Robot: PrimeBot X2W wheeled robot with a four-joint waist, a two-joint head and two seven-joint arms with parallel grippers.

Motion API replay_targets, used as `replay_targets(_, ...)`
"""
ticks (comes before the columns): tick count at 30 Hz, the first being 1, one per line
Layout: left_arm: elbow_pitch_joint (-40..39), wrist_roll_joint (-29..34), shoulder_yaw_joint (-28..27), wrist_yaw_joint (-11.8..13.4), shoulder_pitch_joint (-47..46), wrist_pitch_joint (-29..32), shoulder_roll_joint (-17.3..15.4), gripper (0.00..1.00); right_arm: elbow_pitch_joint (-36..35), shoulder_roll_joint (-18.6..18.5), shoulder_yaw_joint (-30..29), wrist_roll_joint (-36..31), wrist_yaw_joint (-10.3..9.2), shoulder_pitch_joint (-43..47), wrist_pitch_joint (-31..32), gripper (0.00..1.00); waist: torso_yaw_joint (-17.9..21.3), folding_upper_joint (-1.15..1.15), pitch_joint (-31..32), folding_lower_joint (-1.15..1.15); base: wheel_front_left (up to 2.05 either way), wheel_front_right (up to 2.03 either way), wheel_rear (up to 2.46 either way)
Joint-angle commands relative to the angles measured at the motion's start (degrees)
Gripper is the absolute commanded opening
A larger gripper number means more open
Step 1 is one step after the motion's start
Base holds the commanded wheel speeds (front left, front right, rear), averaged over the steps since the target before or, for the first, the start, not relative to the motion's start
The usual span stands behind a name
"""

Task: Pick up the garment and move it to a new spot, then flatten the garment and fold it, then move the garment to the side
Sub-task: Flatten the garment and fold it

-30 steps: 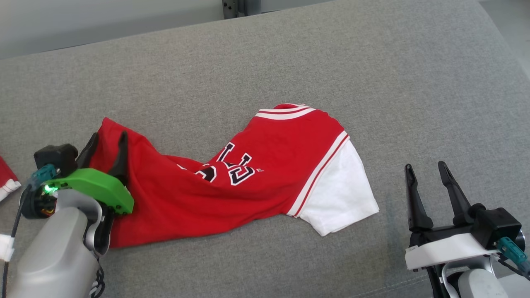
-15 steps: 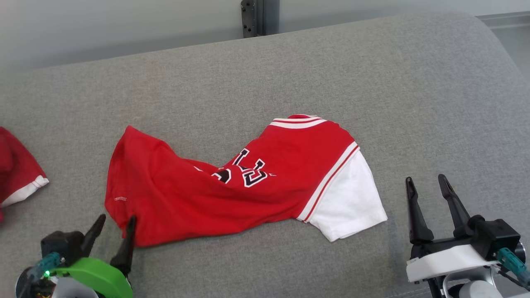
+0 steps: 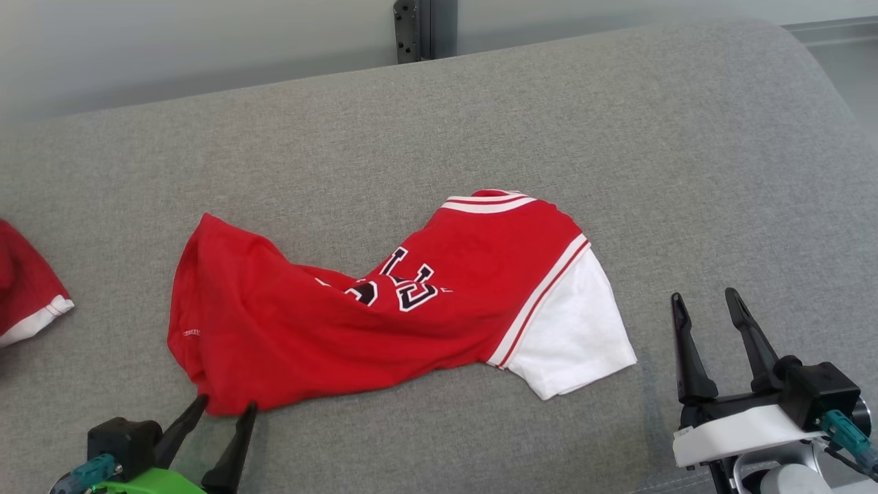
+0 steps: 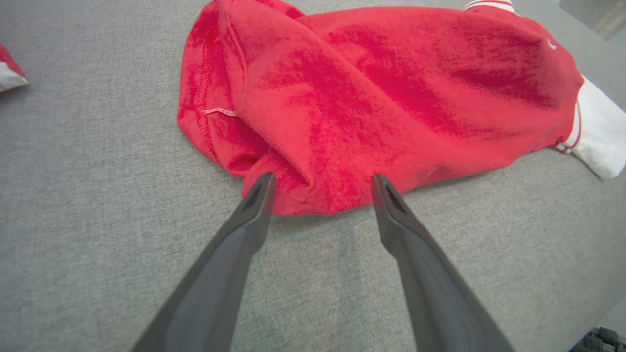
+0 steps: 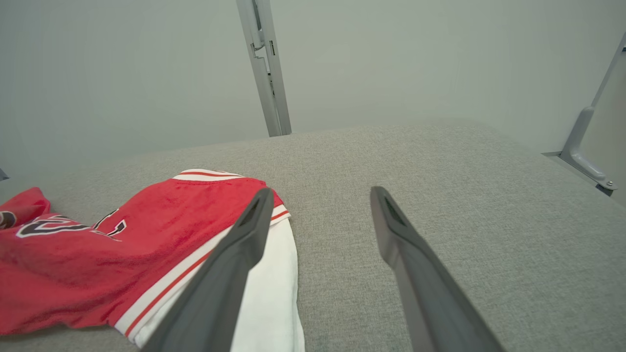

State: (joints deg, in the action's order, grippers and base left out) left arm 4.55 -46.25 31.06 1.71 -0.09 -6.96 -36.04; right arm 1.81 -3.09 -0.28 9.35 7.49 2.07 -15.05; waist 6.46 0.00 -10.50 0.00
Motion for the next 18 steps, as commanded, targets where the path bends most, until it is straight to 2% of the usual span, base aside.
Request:
replay_targets(1,0.6,0.4,0.5,-0.1,-0.3,0.9,-0.2,1.00,-0.1,-0.2,0.1,-0.4,0.01,0.2,-0.2,1.00,0.2,0.00,-0.2,0.00,0.00,0.00,0.00)
replay_targets(2,1.1,0.4,1.2,-0.5,-0.6,1.9,-0.1,1.00,-0.1,-0.2,0.0,-0.4,0.01,0.1,-0.2,1.00,0.2,0.00,-0.2,0.00,0.00,0.00,0.00)
replay_targets(3,1.5,0.7,1.6,-0.7,-1.2,2.5,-0.1,0.94,-0.1,-0.2,0.0,-0.4,0.01,0.0,-0.2,1.00,0.3,0.00,-0.3,0.00,0.00,0.00,0.00)
replay_targets(5,2.8,0.9,2.0,-0.9,-2.7,3.2,0.4,0.44,-0.2,-0.2,-0.1,-0.4,0.01,-0.2,-0.2,1.00,0.3,0.00,-0.4,0.00,0.00,0.00,0.00)
replay_targets(6,3.5,1.0,2.2,-1.1,-3.1,3.3,0.6,0.32,-0.3,-0.2,-0.2,-0.4,0.01,-0.3,-0.2,1.00,0.2,0.00,-0.5,0.00,0.00,0.00,0.00)
replay_targets(7,4.3,1.3,2.5,-1.3,-3.7,3.5,0.9,0.13,-0.3,-0.1,-0.2,-0.5,0.01,-0.3,-0.2,1.00,0.2,0.00,-0.6,0.00,0.00,0.00,0.00)
replay_targets(8,4.9,1.1,2.6,-1.7,-4.2,3.5,1.3,0.00,-0.3,-0.1,-0.3,-0.5,0.01,-0.3,-0.2,1.00,0.1,0.00,-0.6,0.00,0.00,0.00,0.00)
replay_targets(13,5.7,1.5,3.8,-3.6,-5.6,4.0,1.6,0.00,-0.3,0.0,-0.5,-0.3,0.01,-0.2,-0.2,1.00,-0.7,0.00,-0.9,0.00,0.00,0.00,0.00)
replay_targets(18,-0.9,-1.1,3.8,-1.5,-1.5,8.3,-1.1,0.00,-0.5,0.1,-1.2,0.1,0.01,0.5,-0.2,1.00,-2.3,0.00,-1.1,0.00,0.00,0.00,0.00)
